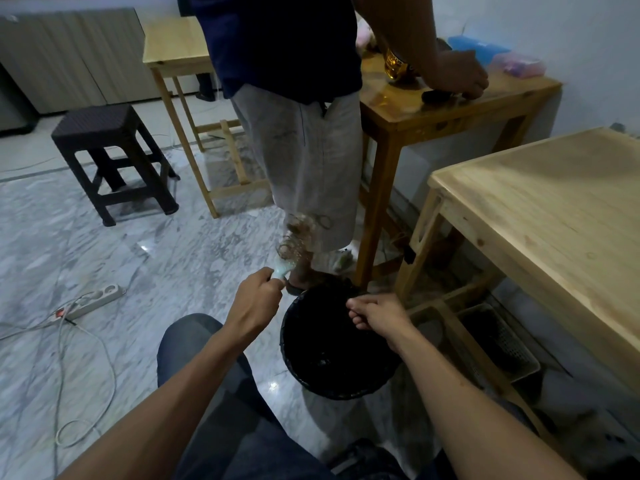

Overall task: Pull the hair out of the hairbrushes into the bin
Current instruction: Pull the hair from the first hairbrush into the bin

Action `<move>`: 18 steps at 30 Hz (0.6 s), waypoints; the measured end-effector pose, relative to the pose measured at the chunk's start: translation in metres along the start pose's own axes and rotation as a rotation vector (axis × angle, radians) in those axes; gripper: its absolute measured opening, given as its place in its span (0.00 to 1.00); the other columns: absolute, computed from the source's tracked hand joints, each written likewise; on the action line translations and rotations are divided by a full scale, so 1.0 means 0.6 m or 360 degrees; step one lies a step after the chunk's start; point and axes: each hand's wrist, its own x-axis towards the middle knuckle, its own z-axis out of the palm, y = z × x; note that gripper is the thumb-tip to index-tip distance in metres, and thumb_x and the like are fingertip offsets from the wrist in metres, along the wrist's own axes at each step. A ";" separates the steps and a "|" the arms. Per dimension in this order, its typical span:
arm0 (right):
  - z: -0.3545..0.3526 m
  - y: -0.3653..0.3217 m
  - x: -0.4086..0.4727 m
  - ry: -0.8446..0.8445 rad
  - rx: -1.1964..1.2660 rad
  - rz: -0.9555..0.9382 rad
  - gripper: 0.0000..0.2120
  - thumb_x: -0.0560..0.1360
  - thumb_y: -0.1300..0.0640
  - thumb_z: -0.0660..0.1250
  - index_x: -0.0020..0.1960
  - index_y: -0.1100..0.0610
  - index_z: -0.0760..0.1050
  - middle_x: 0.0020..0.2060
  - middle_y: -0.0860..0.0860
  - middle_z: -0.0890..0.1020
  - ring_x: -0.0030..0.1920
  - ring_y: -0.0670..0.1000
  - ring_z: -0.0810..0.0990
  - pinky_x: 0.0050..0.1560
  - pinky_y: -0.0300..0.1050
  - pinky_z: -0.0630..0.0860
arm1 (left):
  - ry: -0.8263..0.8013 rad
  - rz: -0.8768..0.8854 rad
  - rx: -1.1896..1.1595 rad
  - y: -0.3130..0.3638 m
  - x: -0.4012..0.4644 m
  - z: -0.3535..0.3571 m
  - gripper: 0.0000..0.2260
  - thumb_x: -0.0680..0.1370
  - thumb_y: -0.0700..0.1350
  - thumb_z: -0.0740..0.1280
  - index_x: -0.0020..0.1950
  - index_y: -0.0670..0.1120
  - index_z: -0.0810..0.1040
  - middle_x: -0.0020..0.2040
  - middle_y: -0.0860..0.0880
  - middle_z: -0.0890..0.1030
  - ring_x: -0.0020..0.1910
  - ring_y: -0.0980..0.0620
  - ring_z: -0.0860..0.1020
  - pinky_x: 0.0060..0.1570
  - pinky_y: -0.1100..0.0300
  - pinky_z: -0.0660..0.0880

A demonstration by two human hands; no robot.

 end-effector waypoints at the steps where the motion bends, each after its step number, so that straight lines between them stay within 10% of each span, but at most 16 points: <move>1: -0.004 0.009 0.001 0.0034 -0.0088 0.0026 0.08 0.80 0.60 0.70 0.53 0.63 0.85 0.38 0.54 0.84 0.36 0.47 0.81 0.35 0.36 0.79 | 0.0020 -0.0012 -0.0076 0.002 -0.001 -0.002 0.21 0.68 0.50 0.63 0.49 0.32 0.73 0.33 0.44 0.68 0.33 0.46 0.64 0.36 0.47 0.62; 11: 0.002 -0.044 0.005 -0.0191 -0.0165 -0.0005 0.25 0.78 0.52 0.68 0.74 0.47 0.71 0.68 0.50 0.75 0.64 0.52 0.78 0.61 0.52 0.80 | -0.0003 0.0373 0.0585 -0.014 -0.008 0.007 0.10 0.79 0.48 0.60 0.43 0.42 0.67 0.34 0.47 0.71 0.32 0.47 0.67 0.34 0.53 0.61; 15: 0.007 -0.095 0.019 -0.0086 0.0493 0.0089 0.25 0.79 0.37 0.63 0.65 0.55 0.78 0.59 0.53 0.83 0.60 0.53 0.81 0.59 0.52 0.79 | -0.0053 0.0431 0.0724 -0.027 -0.014 0.007 0.15 0.74 0.51 0.58 0.43 0.37 0.68 0.33 0.45 0.68 0.32 0.47 0.64 0.34 0.51 0.59; 18: 0.012 -0.110 0.022 -0.0002 0.0614 0.0024 0.16 0.79 0.46 0.70 0.56 0.59 0.82 0.44 0.52 0.87 0.45 0.50 0.86 0.43 0.43 0.83 | -0.0083 0.0469 0.0768 -0.030 -0.018 0.005 0.14 0.74 0.51 0.59 0.40 0.40 0.66 0.31 0.46 0.66 0.31 0.47 0.63 0.34 0.51 0.59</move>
